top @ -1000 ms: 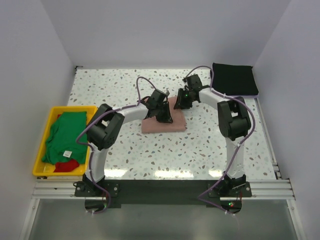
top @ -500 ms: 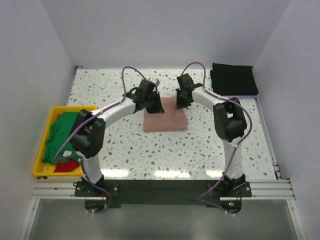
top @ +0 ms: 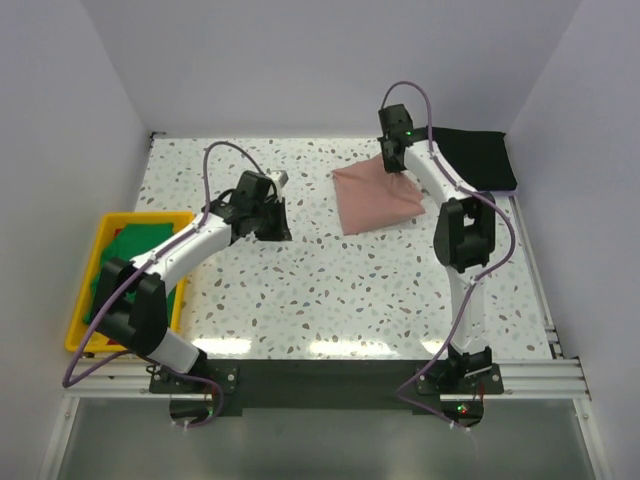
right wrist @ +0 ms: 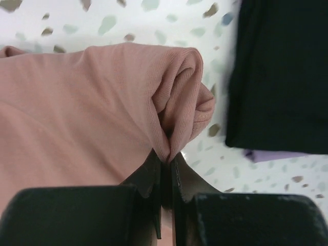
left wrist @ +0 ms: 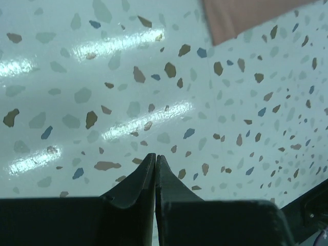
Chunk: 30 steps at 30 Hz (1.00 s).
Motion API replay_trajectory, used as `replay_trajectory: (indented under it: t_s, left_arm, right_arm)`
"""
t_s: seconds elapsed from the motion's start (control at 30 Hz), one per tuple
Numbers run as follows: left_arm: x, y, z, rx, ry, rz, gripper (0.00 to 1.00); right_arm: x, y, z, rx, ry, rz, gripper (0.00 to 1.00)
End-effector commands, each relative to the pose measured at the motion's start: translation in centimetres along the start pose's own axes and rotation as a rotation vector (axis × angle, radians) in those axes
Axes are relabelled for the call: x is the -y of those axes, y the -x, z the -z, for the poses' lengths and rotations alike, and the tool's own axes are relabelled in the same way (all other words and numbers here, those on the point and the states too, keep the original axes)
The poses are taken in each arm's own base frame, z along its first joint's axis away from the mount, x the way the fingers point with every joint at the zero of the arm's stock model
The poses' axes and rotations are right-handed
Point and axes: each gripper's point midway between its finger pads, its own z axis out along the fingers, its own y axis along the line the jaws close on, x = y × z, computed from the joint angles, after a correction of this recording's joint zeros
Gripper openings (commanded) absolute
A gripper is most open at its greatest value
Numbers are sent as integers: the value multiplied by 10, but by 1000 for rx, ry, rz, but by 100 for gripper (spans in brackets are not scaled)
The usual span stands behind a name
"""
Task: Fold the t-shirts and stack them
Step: Neatly place the folded tshirt to the corner
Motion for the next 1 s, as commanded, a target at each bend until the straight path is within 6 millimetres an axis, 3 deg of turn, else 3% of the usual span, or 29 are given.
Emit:
replay_trajectory:
  t_s: [0.0, 0.27, 0.6, 0.97]
  left_arm:
    - [-6, -12, 9, -16, -15, -70, 8]
    - [-14, -37, -3, -81, -33, -102, 7]
    - [-21, -52, -9, -111, -29, -104, 7]
    - [-22, -59, -11, -132, -41, -100, 7]
  right_arm:
    - [46, 41, 18, 74, -113, 98, 0]
    - [88, 99, 30, 195, -196, 140, 0]
    - [114, 152, 54, 387, -222, 127, 0]
    - [147, 160, 75, 421, -235, 138, 0]
